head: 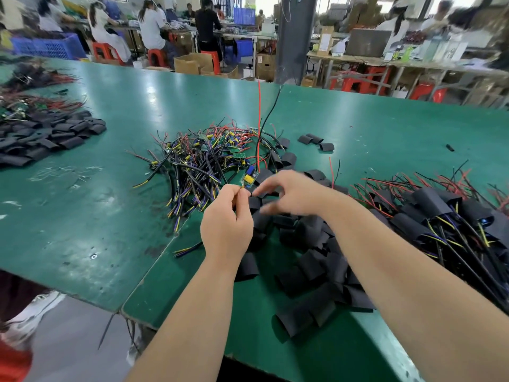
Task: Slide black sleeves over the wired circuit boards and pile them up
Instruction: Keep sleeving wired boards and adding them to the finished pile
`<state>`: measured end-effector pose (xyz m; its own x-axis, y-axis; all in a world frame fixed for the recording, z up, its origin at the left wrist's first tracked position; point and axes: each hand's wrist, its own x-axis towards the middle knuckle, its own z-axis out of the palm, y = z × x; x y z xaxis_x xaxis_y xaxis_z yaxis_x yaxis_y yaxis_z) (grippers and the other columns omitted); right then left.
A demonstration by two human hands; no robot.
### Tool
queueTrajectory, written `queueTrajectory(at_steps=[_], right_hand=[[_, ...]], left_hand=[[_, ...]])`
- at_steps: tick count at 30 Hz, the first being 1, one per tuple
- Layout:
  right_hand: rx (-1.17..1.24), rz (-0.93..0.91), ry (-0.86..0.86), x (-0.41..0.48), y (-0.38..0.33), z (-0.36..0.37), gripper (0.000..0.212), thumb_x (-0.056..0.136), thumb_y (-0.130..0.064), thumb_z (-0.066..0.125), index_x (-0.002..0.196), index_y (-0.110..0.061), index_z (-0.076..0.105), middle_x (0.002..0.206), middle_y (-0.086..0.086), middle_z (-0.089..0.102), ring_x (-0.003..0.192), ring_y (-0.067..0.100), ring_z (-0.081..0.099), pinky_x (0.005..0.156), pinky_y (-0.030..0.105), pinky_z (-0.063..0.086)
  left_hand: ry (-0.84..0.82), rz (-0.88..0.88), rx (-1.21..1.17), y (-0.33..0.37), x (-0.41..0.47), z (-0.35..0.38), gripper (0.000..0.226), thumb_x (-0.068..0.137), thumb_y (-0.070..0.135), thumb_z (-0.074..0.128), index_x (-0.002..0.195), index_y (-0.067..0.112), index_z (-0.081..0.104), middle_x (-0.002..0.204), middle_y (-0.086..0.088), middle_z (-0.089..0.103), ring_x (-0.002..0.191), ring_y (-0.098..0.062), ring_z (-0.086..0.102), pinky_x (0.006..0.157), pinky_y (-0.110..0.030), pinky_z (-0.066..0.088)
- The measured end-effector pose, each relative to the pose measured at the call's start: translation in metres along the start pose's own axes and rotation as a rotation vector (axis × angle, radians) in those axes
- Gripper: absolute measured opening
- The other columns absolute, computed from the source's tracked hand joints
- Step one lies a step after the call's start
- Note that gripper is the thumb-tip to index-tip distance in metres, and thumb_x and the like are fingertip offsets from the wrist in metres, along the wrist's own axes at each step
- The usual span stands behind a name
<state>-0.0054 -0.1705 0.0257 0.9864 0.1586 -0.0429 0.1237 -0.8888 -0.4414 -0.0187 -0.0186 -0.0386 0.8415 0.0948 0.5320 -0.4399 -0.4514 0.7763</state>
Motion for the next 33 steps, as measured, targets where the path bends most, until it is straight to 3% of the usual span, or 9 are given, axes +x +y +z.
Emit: queueTrajectory(at_steps=[2, 4, 10, 14, 19, 22, 25, 30, 33], right_hand=[[-0.118, 0.004, -0.196, 0.003, -0.008, 0.008, 0.059, 0.072, -0.034, 0.083, 0.126, -0.027, 0.062, 0.118, -0.002, 0.057, 0.106, 0.013, 0.056, 0.087, 0.023, 0.04], [-0.147, 0.033, -0.19, 0.003, -0.011, 0.017, 0.065, 0.071, -0.032, 0.084, 0.129, -0.022, 0.058, 0.123, 0.002, 0.055, 0.112, 0.022, 0.054, 0.085, 0.023, 0.039], [-0.053, -0.05, 0.049, -0.007, -0.014, 0.023, 0.022, 0.078, -0.015, 0.076, 0.086, -0.019, 0.056, 0.082, -0.004, 0.057, 0.082, 0.02, 0.058, 0.066, 0.025, 0.041], [0.095, -0.074, 0.189, -0.033, -0.003, 0.022, 0.024, 0.076, -0.02, 0.077, 0.073, -0.024, 0.053, 0.07, -0.013, 0.051, 0.061, -0.001, 0.047, 0.056, 0.019, 0.034], [0.246, 0.026, 0.306, -0.073, 0.019, 0.012, 0.035, 0.075, -0.011, 0.07, 0.057, -0.023, 0.042, 0.052, -0.014, 0.047, 0.05, 0.003, 0.045, 0.054, 0.016, 0.039], [0.597, 0.101, 0.269, -0.096, 0.031, 0.009, 0.043, 0.079, 0.003, 0.061, 0.052, -0.021, 0.037, 0.064, 0.0, 0.045, 0.067, 0.022, 0.068, 0.053, 0.031, 0.055], [1.062, 0.079, 0.281, -0.113, 0.038, 0.009, 0.047, 0.075, 0.011, 0.067, 0.047, -0.021, 0.044, 0.091, 0.019, 0.06, 0.077, 0.024, 0.07, 0.054, 0.024, 0.05], [1.555, 0.053, 0.553, -0.12, 0.048, 0.008, 0.027, 0.072, -0.008, 0.065, 0.05, -0.019, 0.052, 0.077, 0.012, 0.057, 0.076, 0.022, 0.071, 0.069, 0.028, 0.057], [1.69, 0.049, 0.776, -0.12, 0.06, 0.004, 0.023, 0.089, 0.0, 0.057, 0.078, -0.019, 0.048, 0.084, 0.013, 0.057, 0.091, 0.029, 0.071, 0.081, 0.038, 0.058]], left_hand=[[0.007, -0.006, 0.001, -0.001, 0.001, 0.0, 0.017, 0.098, 0.021, 0.05, 0.087, 0.015, 0.061, 0.062, 0.008, 0.055, 0.059, -0.019, 0.048, 0.055, -0.032, 0.037], [0.012, -0.005, 0.001, -0.001, 0.001, 0.001, 0.016, 0.097, 0.022, 0.05, 0.086, 0.015, 0.061, 0.063, 0.009, 0.056, 0.059, -0.018, 0.048, 0.055, -0.031, 0.037], [-0.023, 0.022, 0.012, 0.0, -0.001, 0.0, 0.018, 0.095, 0.026, 0.05, 0.082, 0.018, 0.059, 0.052, 0.011, 0.046, 0.051, -0.008, 0.042, 0.051, -0.026, 0.027], [-0.052, 0.055, 0.003, 0.003, -0.003, -0.002, 0.023, 0.088, 0.032, 0.046, 0.077, 0.017, 0.061, 0.057, 0.007, 0.055, 0.057, -0.018, 0.05, 0.052, -0.029, 0.037], [-0.087, 0.087, -0.023, 0.004, -0.006, -0.003, 0.019, 0.086, 0.027, 0.051, 0.069, 0.02, 0.058, 0.049, 0.004, 0.048, 0.049, -0.013, 0.041, 0.048, -0.026, 0.03], [-0.112, 0.106, -0.042, 0.002, -0.006, -0.003, 0.019, 0.083, 0.027, 0.053, 0.066, 0.02, 0.056, 0.049, 0.002, 0.047, 0.048, -0.016, 0.039, 0.048, -0.026, 0.031], [-0.136, 0.139, -0.051, 0.002, -0.007, -0.002, 0.022, 0.081, 0.027, 0.054, 0.062, 0.018, 0.054, 0.049, -0.001, 0.046, 0.05, -0.019, 0.04, 0.049, -0.032, 0.036], [-0.186, 0.19, -0.073, 0.001, -0.008, -0.003, 0.025, 0.079, 0.024, 0.054, 0.056, 0.014, 0.051, 0.047, -0.005, 0.044, 0.047, -0.021, 0.038, 0.047, -0.037, 0.036], [-0.229, 0.212, -0.099, 0.001, -0.009, -0.004, 0.027, 0.076, 0.026, 0.05, 0.053, 0.012, 0.047, 0.045, -0.006, 0.04, 0.047, -0.024, 0.036, 0.046, -0.036, 0.032]])
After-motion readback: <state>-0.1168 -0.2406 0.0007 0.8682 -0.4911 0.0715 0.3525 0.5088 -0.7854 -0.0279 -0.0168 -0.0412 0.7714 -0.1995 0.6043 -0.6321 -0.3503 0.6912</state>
